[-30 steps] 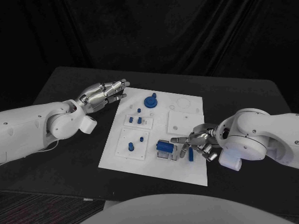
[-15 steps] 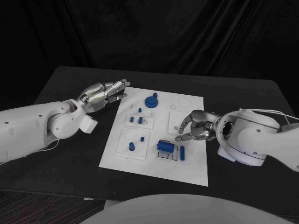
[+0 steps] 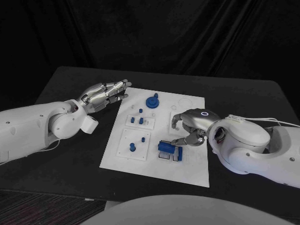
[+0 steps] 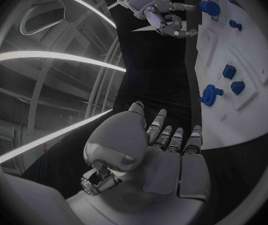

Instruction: Assemble the parts on the task board

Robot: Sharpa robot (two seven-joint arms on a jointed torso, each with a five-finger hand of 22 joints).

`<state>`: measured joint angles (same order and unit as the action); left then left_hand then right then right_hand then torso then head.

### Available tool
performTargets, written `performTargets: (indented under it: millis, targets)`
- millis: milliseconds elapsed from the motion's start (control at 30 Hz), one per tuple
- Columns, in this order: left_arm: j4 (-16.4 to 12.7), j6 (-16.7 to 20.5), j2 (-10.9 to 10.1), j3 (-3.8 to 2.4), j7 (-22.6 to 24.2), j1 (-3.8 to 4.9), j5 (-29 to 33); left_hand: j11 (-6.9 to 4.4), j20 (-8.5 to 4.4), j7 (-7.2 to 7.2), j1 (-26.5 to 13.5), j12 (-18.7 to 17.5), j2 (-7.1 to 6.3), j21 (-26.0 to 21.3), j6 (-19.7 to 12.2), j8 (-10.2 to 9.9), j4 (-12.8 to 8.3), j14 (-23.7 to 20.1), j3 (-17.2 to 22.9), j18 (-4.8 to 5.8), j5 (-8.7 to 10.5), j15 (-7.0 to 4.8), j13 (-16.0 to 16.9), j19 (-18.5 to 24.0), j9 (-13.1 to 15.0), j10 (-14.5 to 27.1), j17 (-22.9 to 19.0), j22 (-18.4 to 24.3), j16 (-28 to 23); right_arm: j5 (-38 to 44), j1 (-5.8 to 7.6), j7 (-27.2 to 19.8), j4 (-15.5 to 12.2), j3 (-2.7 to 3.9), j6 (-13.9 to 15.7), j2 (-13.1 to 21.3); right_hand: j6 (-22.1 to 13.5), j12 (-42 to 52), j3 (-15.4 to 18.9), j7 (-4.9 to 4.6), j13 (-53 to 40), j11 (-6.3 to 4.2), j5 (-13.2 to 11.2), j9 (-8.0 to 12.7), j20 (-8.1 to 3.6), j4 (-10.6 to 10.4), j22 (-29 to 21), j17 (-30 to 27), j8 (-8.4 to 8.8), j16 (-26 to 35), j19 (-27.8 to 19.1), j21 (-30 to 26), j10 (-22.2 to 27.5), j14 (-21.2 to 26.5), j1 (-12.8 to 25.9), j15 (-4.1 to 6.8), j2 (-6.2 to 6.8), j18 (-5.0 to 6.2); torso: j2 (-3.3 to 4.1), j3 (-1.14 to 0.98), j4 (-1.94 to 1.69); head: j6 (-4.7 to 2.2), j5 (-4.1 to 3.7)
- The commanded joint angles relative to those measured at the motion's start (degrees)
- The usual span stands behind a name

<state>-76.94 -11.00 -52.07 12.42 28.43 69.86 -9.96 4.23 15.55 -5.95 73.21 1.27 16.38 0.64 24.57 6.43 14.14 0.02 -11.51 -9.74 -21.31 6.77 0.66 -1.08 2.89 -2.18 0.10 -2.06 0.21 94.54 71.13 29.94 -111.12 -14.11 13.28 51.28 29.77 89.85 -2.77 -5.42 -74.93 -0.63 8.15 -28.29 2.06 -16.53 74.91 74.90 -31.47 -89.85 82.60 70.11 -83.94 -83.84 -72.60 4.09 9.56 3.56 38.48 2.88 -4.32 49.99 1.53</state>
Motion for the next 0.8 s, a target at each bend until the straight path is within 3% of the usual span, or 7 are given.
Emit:
performTargets:
  millis: [33,267,433,500,633,800]
  targets:
    - [-0.1,-0.8,0.1,-0.06,0.6,-0.09,0.4,0.28,0.04,-0.25,0.4,0.2,0.03,0.3,0.3,0.2,-0.4,0.0,0.0,-0.63,-0.29,0.08,0.1,-0.3,0.0,-0.1,-0.1,-0.1,-0.2,4.3,-0.55,-1.0,0.1,0.02,-0.3,-0.4,0.1,0.1,0.2,0.02,-15.1,0.46,-0.8,0.2,0.44,-0.4,9.6,15.1,-0.84,-0.1,-0.1,0.0,-6.1,-6.2,1.4,-0.32,0.00,0.53,-0.02,0.07,-0.01,0.01,-0.02]
    - [-0.1,-1.0,0.1,-0.06,0.6,-0.10,0.4,0.29,0.04,-0.26,0.4,0.2,0.05,0.3,0.3,0.2,-0.4,0.0,0.0,-0.63,-0.31,0.08,0.1,-0.3,0.0,-0.1,-0.1,-0.1,-0.2,4.5,-1.31,-1.3,-0.2,0.02,0.0,-0.7,0.9,0.1,0.5,-0.16,-15.1,0.64,-3.1,1.0,0.59,-0.5,9.7,15.1,-2.43,-0.1,0.1,0.2,-6.1,-6.2,4.6,-0.49,0.35,0.49,0.12,-0.04,-0.03,0.01,0.06]
    - [-0.1,-1.0,0.0,-0.06,0.6,-0.11,0.4,0.29,0.04,-0.26,0.4,0.2,0.05,0.3,0.3,0.2,-0.4,0.0,0.0,-0.63,-0.31,0.08,0.1,-0.3,0.0,-0.1,-0.1,-0.1,-0.2,4.6,-1.52,-1.4,-0.8,0.02,0.4,-0.8,1.4,0.1,0.5,-0.23,-15.1,0.71,-3.7,1.6,0.66,-0.5,9.8,15.1,-2.97,-0.1,0.2,0.4,-6.1,-6.2,6.5,-0.55,0.12,0.45,0.14,0.02,-0.02,0.01,0.07]
    - [-0.1,-1.0,0.0,-0.06,0.5,-0.11,0.4,0.29,0.05,-0.26,0.4,0.2,0.08,0.3,0.3,0.2,-0.4,0.0,0.0,-0.63,-0.32,0.09,0.1,-0.3,0.0,-0.1,-0.1,-0.1,-0.2,4.6,-1.56,-1.4,-0.9,0.02,0.3,-0.8,1.7,0.1,0.1,-0.24,-15.1,0.73,-3.1,2.0,0.68,-0.4,9.8,15.1,-3.21,-0.1,0.2,0.4,-6.1,-6.2,6.7,-0.59,-0.30,0.46,0.14,0.07,0.01,0.01,0.14]
    - [-0.1,-1.1,0.0,-0.06,0.5,-0.11,0.4,0.29,0.05,-0.26,0.4,0.2,0.08,0.3,0.3,0.2,-0.4,0.0,0.0,-0.63,-0.32,0.09,0.1,-0.3,0.0,-0.1,-0.1,-0.1,-0.2,4.6,-1.68,-1.3,-0.5,0.02,-0.8,-1.2,2.1,0.1,-0.7,-0.27,-15.1,0.78,0.4,3.1,0.74,-0.3,9.8,15.1,-3.46,-0.1,0.2,0.3,-6.1,-6.2,5.4,-0.61,-0.86,0.46,0.10,0.07,0.18,0.01,0.18]
    - [0.0,-1.1,0.0,-0.06,0.6,-0.12,0.4,0.30,0.05,-0.27,0.4,0.2,0.10,0.3,0.2,0.2,-0.5,0.0,0.0,-0.64,-0.33,0.10,0.1,-0.3,0.0,-0.1,-0.1,-0.1,-0.2,4.6,-2.41,-1.3,-0.2,0.02,-2.2,-1.7,2.4,0.1,-1.1,-0.30,-15.1,0.81,2.9,4.1,0.79,-0.1,9.7,15.1,-3.62,-0.1,0.2,0.2,-6.1,-6.2,3.9,-0.66,-1.14,0.50,0.01,0.04,0.11,0.01,0.16]
